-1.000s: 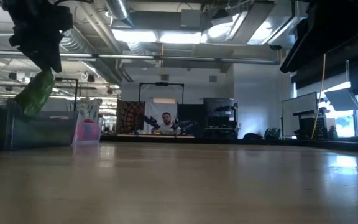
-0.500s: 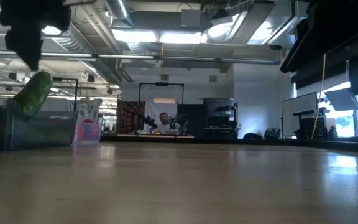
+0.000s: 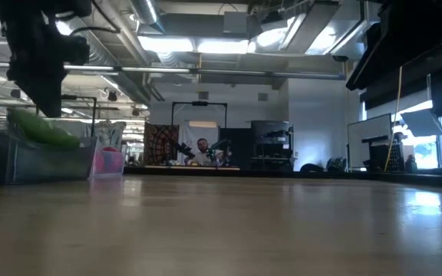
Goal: Sort produce into baskets
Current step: Put the top lime into the white bin
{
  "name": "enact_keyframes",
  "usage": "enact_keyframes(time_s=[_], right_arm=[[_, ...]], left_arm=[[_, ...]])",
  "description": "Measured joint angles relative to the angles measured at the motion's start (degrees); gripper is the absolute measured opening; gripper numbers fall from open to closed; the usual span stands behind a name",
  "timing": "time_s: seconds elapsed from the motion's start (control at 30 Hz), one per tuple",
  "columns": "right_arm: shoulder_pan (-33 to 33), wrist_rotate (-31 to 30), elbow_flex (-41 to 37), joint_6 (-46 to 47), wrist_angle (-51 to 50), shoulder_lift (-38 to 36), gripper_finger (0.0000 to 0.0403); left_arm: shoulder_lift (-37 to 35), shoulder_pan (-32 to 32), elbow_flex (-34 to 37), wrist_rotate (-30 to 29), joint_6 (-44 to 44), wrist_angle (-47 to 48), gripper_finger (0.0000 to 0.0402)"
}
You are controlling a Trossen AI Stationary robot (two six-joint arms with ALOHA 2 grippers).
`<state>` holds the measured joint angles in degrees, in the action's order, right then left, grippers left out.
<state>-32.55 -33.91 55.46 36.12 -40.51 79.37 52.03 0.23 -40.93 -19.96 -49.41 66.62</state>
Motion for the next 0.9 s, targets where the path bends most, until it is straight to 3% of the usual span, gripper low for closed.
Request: enact_keyframes(time_s=[0.23,0.47,0.67,0.9], right_arm=[[0.0,0.0,0.0,-0.4,0.0,0.0,0.0225],[0.3,0.0,0.0,-0.1,0.4,-0.1,0.0225],[2.0,4.3,4.2,7.8,-18.0,-0.5,0.0225],[5.3,14.9,5.7,12.0,-40.1,-0.5,0.0225]], left_arm=[[0.0,1.3,0.5,-0.1,0.5,-1.0,0.0138],[-0.9,-2.6,-5.6,-0.3,10.0,-16.8,0.0138],[0.5,-7.2,-4.4,-0.3,17.5,-34.4,0.0138],[4.9,-10.8,-2.1,-0.2,18.3,-41.5,0.0138]])
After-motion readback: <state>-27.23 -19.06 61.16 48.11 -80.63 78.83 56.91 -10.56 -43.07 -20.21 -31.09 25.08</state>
